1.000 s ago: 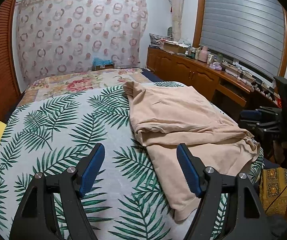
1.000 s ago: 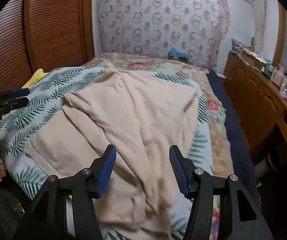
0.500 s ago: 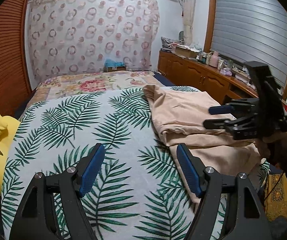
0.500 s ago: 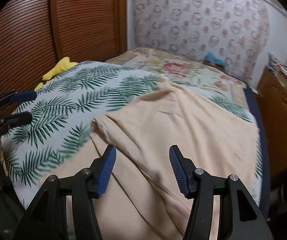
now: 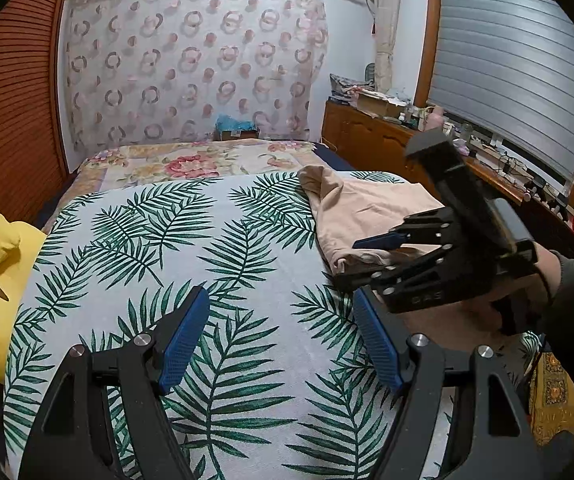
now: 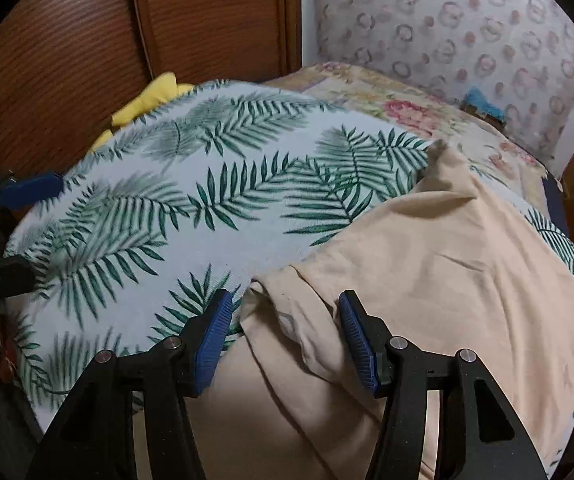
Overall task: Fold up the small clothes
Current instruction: 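Grasp the folded shirt edge with the right gripper and fold it over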
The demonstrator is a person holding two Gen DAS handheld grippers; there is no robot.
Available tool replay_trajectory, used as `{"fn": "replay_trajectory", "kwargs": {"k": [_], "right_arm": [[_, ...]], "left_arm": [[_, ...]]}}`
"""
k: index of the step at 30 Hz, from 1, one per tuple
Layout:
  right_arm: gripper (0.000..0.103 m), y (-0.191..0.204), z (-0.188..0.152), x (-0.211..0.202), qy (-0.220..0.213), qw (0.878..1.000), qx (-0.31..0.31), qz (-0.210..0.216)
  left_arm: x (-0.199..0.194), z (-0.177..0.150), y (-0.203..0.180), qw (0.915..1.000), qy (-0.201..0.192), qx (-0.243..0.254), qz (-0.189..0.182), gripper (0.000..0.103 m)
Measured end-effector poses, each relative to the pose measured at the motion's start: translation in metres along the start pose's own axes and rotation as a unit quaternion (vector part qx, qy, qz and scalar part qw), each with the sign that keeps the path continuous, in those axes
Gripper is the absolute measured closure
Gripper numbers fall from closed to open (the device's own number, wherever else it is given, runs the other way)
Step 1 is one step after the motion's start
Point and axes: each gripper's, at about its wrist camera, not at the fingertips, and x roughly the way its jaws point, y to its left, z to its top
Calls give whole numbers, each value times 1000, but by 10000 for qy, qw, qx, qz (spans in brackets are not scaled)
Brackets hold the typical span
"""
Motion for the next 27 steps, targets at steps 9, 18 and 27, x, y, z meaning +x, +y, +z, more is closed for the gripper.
{"fn": "replay_trajectory", "kwargs": {"k": [9, 18, 27], "right_arm": [[92, -6, 2, 1, -189, 9991, -87, -356], [97, -49, 6, -68, -1147, 9841, 268, -1329], [98, -127, -5, -61, -731, 9553, 362, -2843]], "left_arm": [[5, -3, -2, 9999, 100, -10, -54, 28], [13, -8, -12, 9995, 237, 86, -190, 28], [15, -10, -19, 9990, 302, 147, -281, 28]]}}
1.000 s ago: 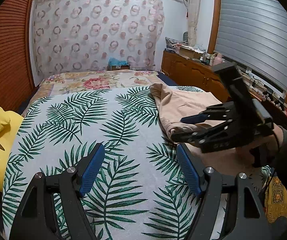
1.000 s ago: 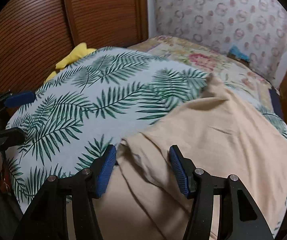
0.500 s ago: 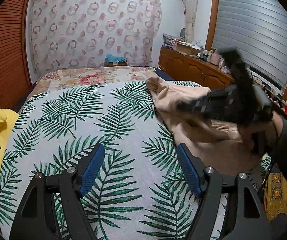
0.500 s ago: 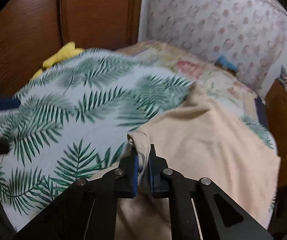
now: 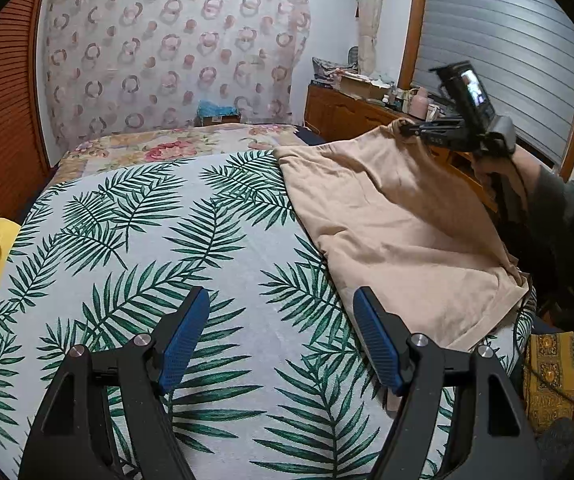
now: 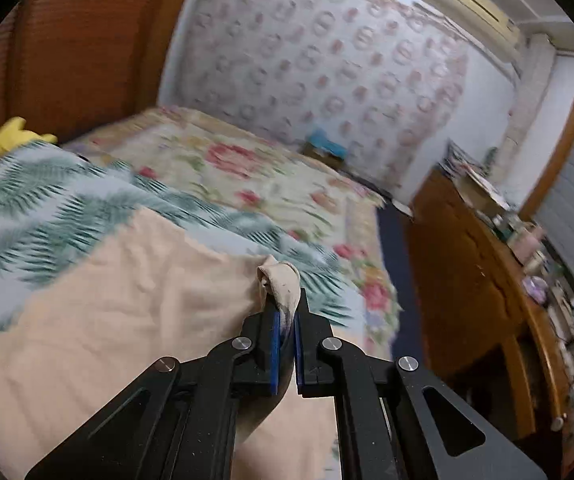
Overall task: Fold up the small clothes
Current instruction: 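Grasp the folded shirt edge with the right gripper and fold it over, then open the right gripper and release the folded shirt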
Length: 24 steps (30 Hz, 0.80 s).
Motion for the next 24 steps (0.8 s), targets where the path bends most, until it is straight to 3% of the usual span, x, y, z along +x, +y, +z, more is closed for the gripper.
{"fn": "replay_trajectory", "kwargs": {"k": [8, 10, 12, 13, 14, 17, 24], "right_arm": [[98, -20, -11, 56, 729, 9948, 597, -383], [98, -23, -10, 66, 814, 9911, 657, -825], [97, -22, 1, 71, 823, 9902, 731, -856], [94, -20, 3, 73, 865, 9894, 722, -914], [84, -20, 5, 73, 917, 9886, 714, -960], [59, -22, 12, 67, 916, 9889, 841, -811], [57, -41, -18, 6, 617, 9921, 1096, -12]], "left_arm": [[7, -4, -6, 9999, 127, 71, -74, 28], [8, -5, -7, 9998, 155, 79, -87, 28], [9, -6, -9, 9998, 172, 90, -96, 28], [9, -6, -9, 9998, 177, 95, -98, 28], [9, -7, -10, 9997, 179, 96, -107, 28], [9, -7, -14, 9997, 190, 99, -155, 28], [10, -7, -22, 9994, 214, 184, -188, 28]]}}
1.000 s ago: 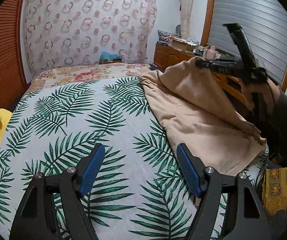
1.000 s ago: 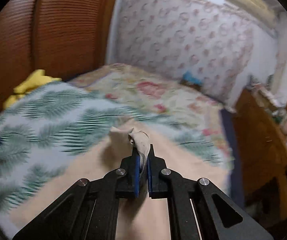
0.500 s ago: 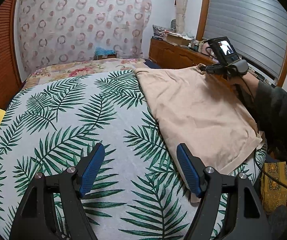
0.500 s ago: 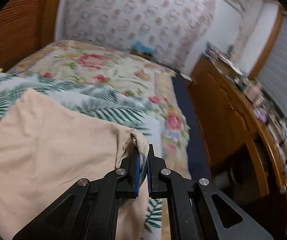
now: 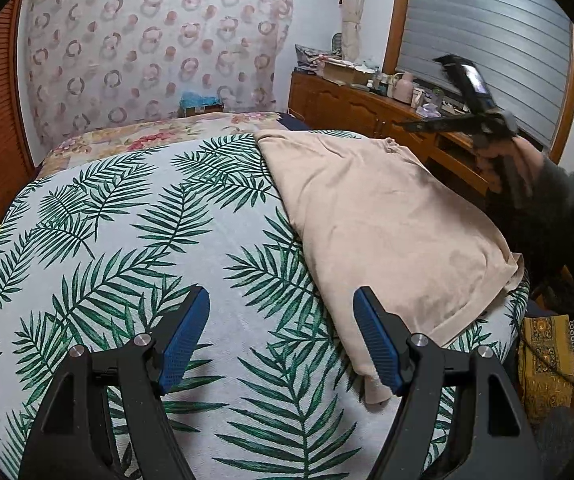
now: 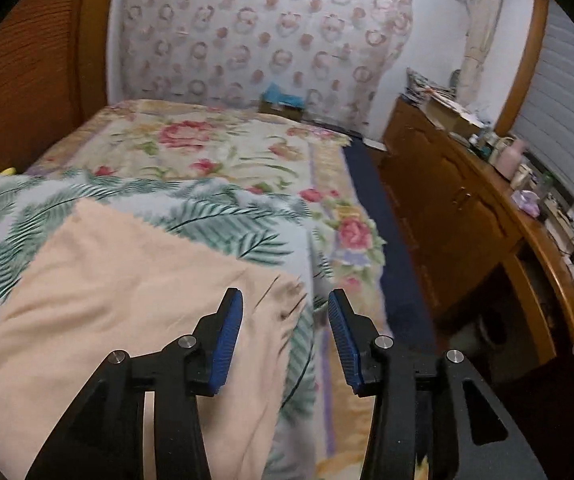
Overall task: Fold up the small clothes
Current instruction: 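Open the right gripper and release the folded shirt, then grasp the shirt hem with the right gripper while the left gripper grasps it too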
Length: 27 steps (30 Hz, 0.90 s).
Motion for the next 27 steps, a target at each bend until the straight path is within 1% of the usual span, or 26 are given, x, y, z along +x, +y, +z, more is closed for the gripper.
{"fn": "replay_trajectory", "kwargs": {"k": [5, 8, 13, 17, 22, 27], "right_arm": [[57, 5, -37, -46, -94, 9988, -235, 415], [57, 4, -58, -73, -199, 9974, -274, 637], [57, -3, -99, -102, -213, 9963, -178, 811], [57, -7, -126, -116, -104, 9953, -236, 932], [57, -16, -152, -125, 136, 9941, -107, 1073], [57, -28, -163, -129, 236, 9912, 64, 1301]], "left_arm": [[2, 1, -7, 10000, 21, 39, -19, 28], [4, 1, -10, 10000, 42, 79, -36, 28], [9, -1, -17, 9998, 134, 140, -61, 28], [13, -3, -23, 9994, 268, 214, -104, 28], [15, -6, -32, 9986, 369, 329, -161, 28], [18, -9, -37, 9979, 474, 397, -195, 28]]}}
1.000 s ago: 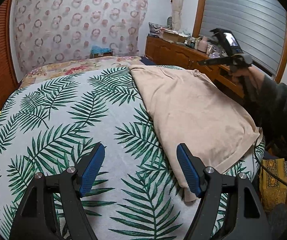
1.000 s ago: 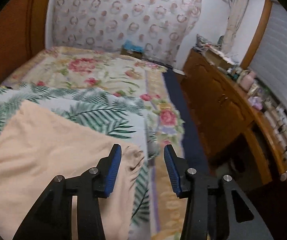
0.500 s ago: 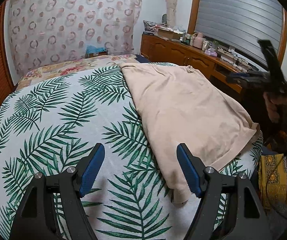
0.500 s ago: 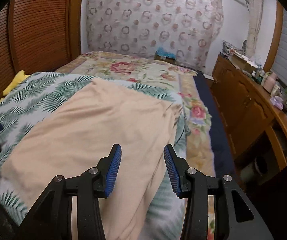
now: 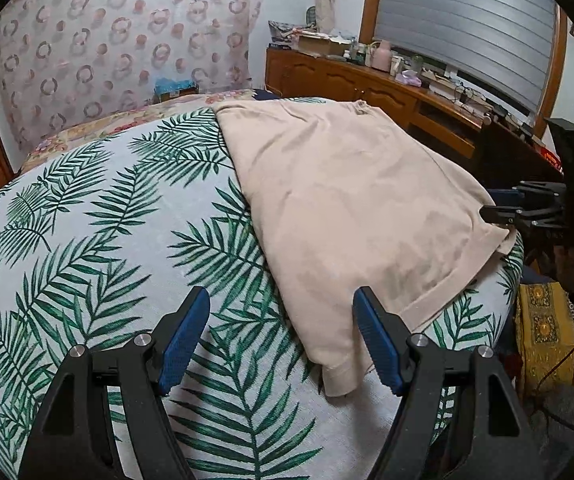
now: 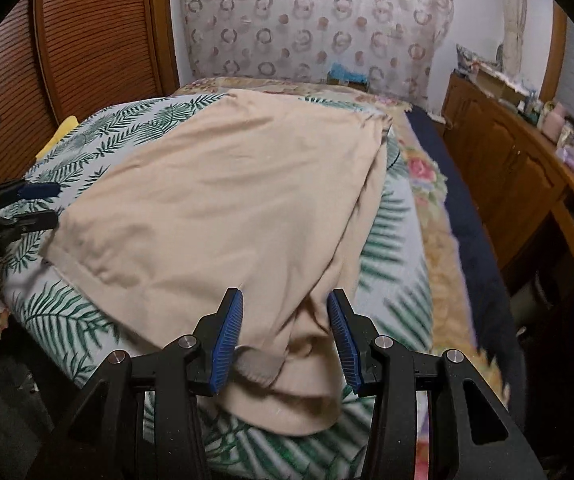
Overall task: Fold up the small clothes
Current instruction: 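Grasp the shirt hem with the right gripper while the left gripper grasps it too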
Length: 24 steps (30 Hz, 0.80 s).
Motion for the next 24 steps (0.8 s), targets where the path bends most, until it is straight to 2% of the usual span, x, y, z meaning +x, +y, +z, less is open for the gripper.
{"fn": "replay_trajectory", "kwargs": {"k": [4, 9, 11, 17, 18, 20, 22, 24], "right_arm": [[62, -9, -4, -5, 15, 9998, 88, 166], [66, -5, -10, -12, 60, 9998, 89, 145], [66, -6, -12, -19, 66, 9999, 63, 66], [66, 0, -22, -25, 137, 9997, 78, 212], [67, 3, -23, -21, 161, 9996, 60, 230], [89, 7, -20, -15, 199, 9994, -19, 269], [97, 5, -21, -20, 141, 9995, -87, 276], [98, 1, -21, -31, -21, 9995, -37, 327]], "left_arm": [[0, -1, -5, 9999, 34, 51, -79, 29], [4, -3, -7, 9995, 167, 31, -248, 51], [6, -4, -9, 9993, 203, 29, -309, 55], [8, -9, -13, 9991, 273, 42, -324, 55], [8, -9, -14, 9990, 284, 54, -328, 55], [8, -9, -15, 9990, 297, 77, -326, 55], [8, -9, -16, 9990, 302, 96, -325, 55], [8, -9, -17, 9988, 304, 95, -366, 55]]}}
